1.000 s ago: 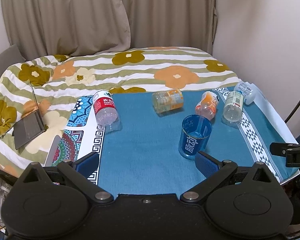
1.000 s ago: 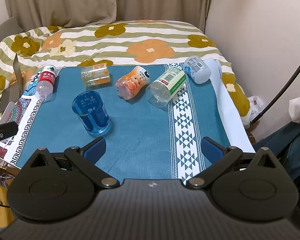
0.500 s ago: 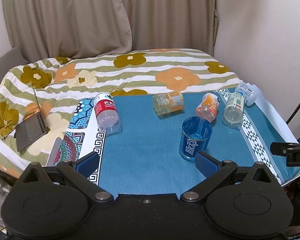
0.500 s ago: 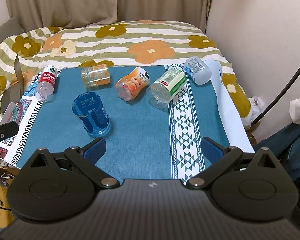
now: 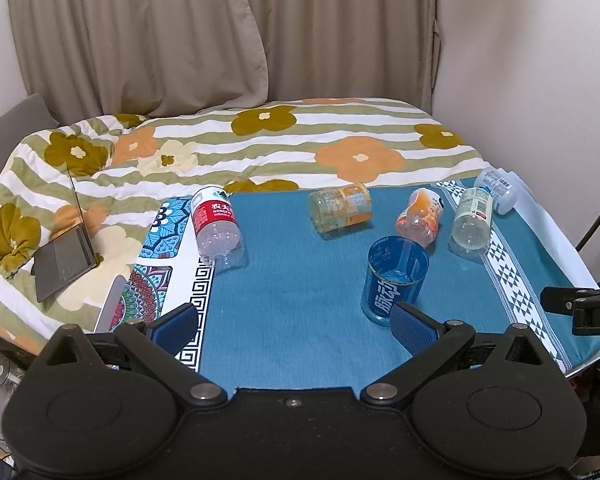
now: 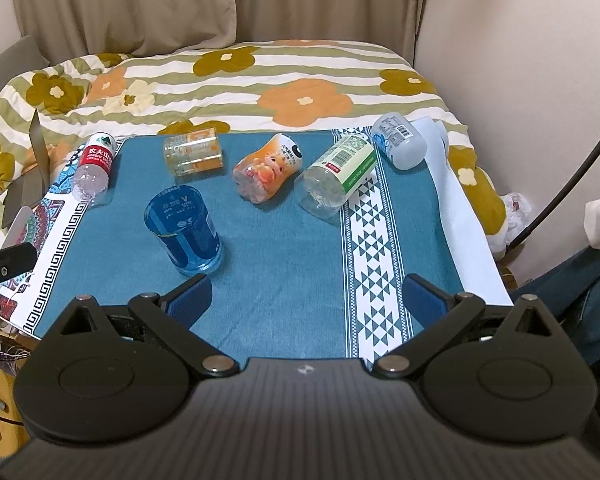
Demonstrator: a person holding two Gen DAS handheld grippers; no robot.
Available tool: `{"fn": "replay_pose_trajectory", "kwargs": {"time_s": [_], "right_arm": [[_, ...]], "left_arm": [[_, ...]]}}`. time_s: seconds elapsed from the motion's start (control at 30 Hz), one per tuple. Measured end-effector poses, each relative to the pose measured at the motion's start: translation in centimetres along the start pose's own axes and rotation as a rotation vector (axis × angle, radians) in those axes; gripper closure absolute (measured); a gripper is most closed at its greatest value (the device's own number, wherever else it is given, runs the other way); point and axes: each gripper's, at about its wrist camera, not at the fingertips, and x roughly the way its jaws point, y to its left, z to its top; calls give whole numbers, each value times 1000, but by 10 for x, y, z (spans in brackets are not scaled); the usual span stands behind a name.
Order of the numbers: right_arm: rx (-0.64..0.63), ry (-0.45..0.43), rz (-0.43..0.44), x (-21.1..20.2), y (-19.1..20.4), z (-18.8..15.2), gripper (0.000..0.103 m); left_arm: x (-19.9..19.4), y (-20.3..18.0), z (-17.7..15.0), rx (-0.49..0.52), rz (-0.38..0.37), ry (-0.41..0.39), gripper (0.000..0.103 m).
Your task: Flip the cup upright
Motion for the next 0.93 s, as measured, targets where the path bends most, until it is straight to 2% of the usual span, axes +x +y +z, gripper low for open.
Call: {"fn": "replay_pose_trajectory", "kwargs": {"time_s": [0.53,0.73,0.83,0.93], "right_arm": [[10,5,0,4,-1,2,0],[12,6,3,6,-3,2,0],[10,6,19,8,-4,3,0],[-12,-13,73,14,-1,5,0]], "left_arm": [[2,-3,3,0,18,-23,0],[7,0,4,-20,22,-8,0],[8,2,4,-35,12,-9,0],[8,5,4,-47,30,-6,0]]}}
